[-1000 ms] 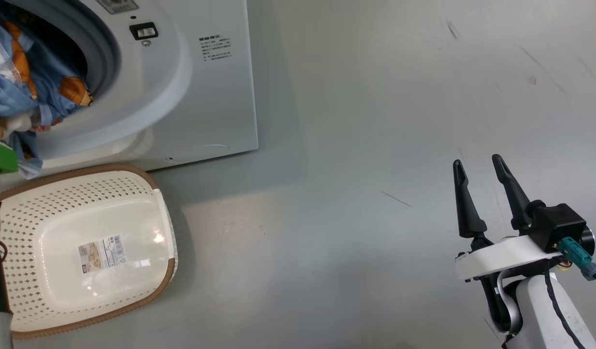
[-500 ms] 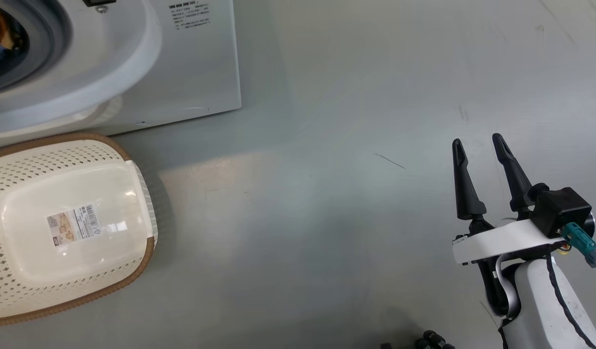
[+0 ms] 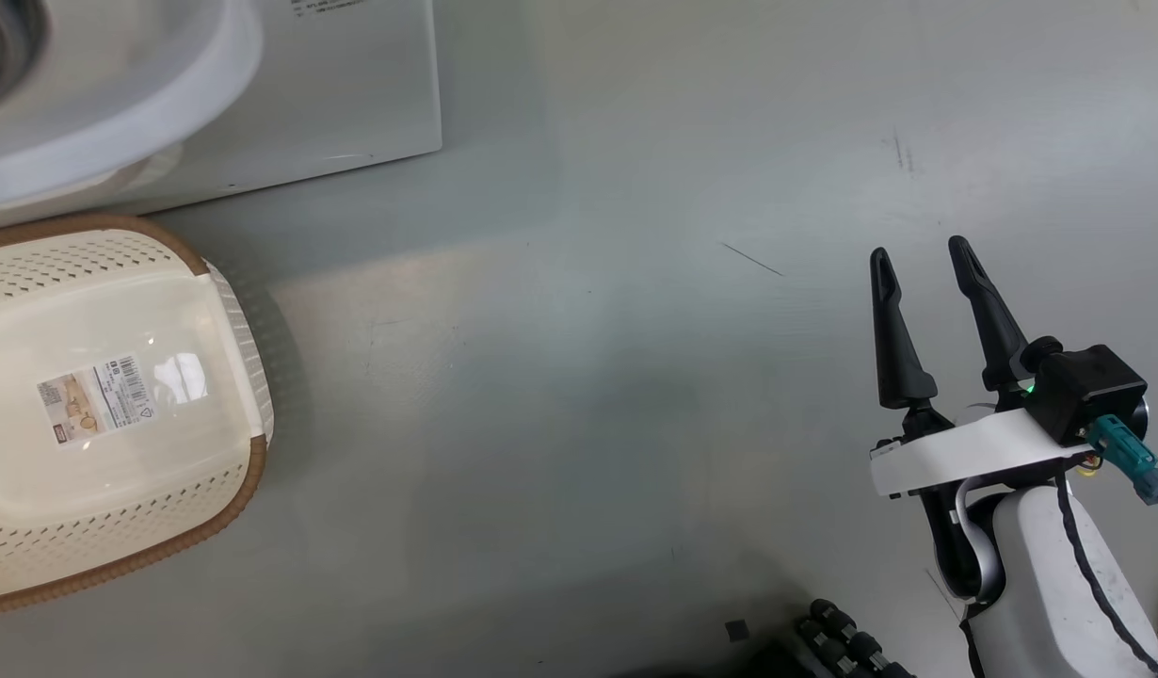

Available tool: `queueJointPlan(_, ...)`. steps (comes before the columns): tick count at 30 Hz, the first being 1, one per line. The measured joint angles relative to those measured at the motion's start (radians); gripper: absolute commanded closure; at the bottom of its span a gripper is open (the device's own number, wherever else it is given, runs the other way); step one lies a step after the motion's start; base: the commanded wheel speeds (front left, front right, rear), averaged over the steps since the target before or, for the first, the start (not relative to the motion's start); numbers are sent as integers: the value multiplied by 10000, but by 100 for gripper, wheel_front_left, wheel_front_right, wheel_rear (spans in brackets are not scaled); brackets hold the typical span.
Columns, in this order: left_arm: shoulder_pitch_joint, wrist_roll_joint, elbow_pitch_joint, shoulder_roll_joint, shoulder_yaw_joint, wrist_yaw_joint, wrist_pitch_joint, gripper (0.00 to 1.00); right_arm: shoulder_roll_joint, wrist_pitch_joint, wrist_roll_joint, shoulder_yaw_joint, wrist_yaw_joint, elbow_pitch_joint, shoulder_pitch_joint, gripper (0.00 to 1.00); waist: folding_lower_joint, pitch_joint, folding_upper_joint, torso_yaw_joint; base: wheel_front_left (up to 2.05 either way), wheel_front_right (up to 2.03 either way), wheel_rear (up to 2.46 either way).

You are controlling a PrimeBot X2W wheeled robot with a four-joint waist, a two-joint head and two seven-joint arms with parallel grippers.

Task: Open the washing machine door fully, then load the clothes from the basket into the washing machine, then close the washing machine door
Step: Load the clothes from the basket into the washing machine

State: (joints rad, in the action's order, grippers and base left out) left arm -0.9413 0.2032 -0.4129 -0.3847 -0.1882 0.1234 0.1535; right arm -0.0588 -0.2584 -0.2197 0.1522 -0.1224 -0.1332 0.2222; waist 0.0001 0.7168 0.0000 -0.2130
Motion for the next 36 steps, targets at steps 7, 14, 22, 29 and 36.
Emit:
queueJointPlan(7, -973, -383, 211, -491, 295, 2, 819, 100, 44, 0, -29, 213, 0, -12, 28, 0, 0, 241, 0, -199, 0, 0, 0)
queueJointPlan(14, -1510, -623, 370, -464, 644, 6, 1034, 100, 67, 0, -109, 198, 0, -42, 54, 0, 0, 426, 0, -347, 0, 0, 0)
queueJointPlan(22, -1502, -495, -552, -194, 441, -4, 1032, 0, 115, 0, -123, 194, 0, -71, 188, 0, -1, 479, 0, -366, 0, 0, 0)
queueJointPlan(29, -1499, -330, -1404, -19, 351, -8, 1030, 0, 134, 0, -130, 58, 0, -111, 247, 0, -1, 426, 0, -250, 0, 0, 0)
queueJointPlan(36, -1482, -299, -1971, 251, 456, -8, 1030, 0, 138, 0, -130, -71, 0, -201, 377, 0, -1, 225, 0, -43, 0, 0, 0)
